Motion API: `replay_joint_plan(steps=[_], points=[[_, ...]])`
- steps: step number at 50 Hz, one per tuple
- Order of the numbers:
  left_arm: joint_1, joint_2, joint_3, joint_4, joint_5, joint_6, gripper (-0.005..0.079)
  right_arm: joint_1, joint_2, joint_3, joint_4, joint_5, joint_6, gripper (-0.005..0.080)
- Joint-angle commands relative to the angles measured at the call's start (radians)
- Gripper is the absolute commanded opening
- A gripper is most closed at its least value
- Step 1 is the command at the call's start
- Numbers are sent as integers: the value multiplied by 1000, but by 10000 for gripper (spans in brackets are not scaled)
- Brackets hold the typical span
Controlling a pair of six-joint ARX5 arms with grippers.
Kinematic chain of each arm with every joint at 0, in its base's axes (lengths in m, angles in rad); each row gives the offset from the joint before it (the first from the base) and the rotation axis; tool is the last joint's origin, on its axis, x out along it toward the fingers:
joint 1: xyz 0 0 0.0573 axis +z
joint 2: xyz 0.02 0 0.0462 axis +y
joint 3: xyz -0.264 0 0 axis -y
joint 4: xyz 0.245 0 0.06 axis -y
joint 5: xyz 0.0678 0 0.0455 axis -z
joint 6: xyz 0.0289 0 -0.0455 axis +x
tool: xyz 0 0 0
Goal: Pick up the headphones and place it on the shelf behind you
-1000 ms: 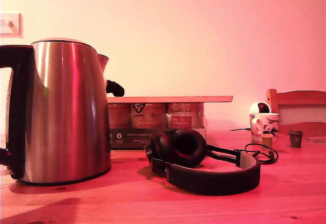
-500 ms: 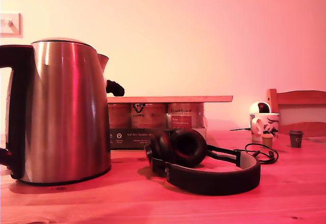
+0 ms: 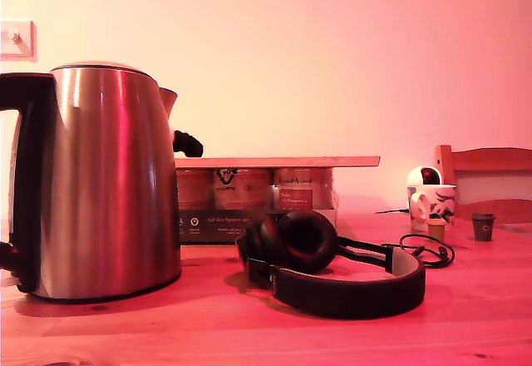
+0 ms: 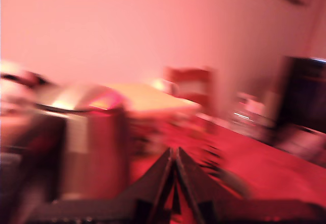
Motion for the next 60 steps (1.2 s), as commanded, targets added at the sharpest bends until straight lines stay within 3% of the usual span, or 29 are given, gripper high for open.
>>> replay_joint_plan(steps=[1,19,34,41,45,60], points=[[-23,3,-13,-3,6,-5,-19,25,-6,15,-8,-20,21,-13],[-151,3,-13,-58,8,-5,-19,157,46,126,-138,-28,41,-12],[-209,3,-13,-58,7,10,-19,245,357,431,-447,-39,-2,-13],[-214,3,-13,-57,-16,10,-19,304,572,563,-576,-31,-167,-10],[-214,3,-13,-63,-43,9,-19,336,675,616,-613,-2,-358,1],[-214,3,-13,-194,-200,56,-19,426,954,775,-649,79,-726,9]])
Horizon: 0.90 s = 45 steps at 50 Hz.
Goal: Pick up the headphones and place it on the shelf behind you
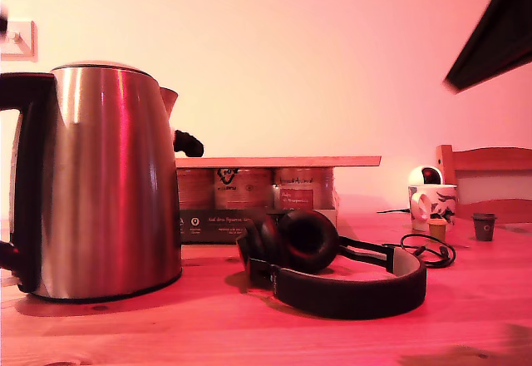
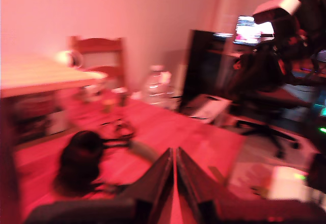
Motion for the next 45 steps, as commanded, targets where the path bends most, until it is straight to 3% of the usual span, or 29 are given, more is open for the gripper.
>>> replay_joint_plan(steps=[1,15,18,24,45], points=[[-2,3,-13,-16,-16,25,-19,26,40,40,3,5,-100,15],[-4,3,-13,-28,-19,24,-19,132,195,118,27,185,-345,306],[-4,3,-13,-28,-19,24,-19,148,215,119,26,196,-416,337],[-4,3,-13,-29,-19,24,-19,180,258,119,14,236,-514,337],[-4,3,-13,-31,-19,24,-19,217,477,119,51,270,-515,337]])
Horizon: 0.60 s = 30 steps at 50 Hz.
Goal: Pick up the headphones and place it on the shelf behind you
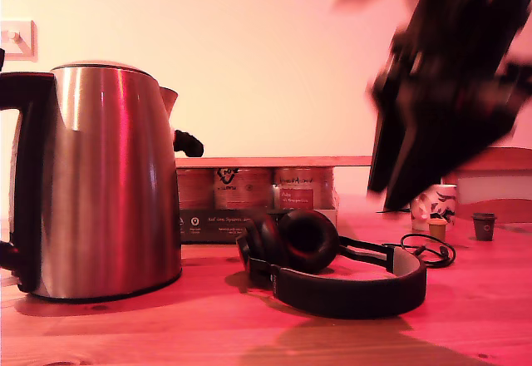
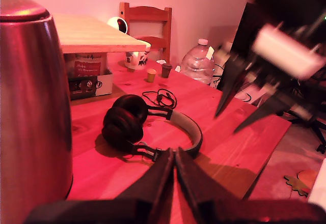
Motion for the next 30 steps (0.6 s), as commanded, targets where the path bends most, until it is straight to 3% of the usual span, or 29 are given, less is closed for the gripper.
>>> replay_joint_plan(steps=[1,30], points=[[-3,3,-13,3,0,8,-19,2,31,0,24,1,-3,337],[-3,3,-13,-3,0,8,-19,-77,198,38,122,0,-9,335]])
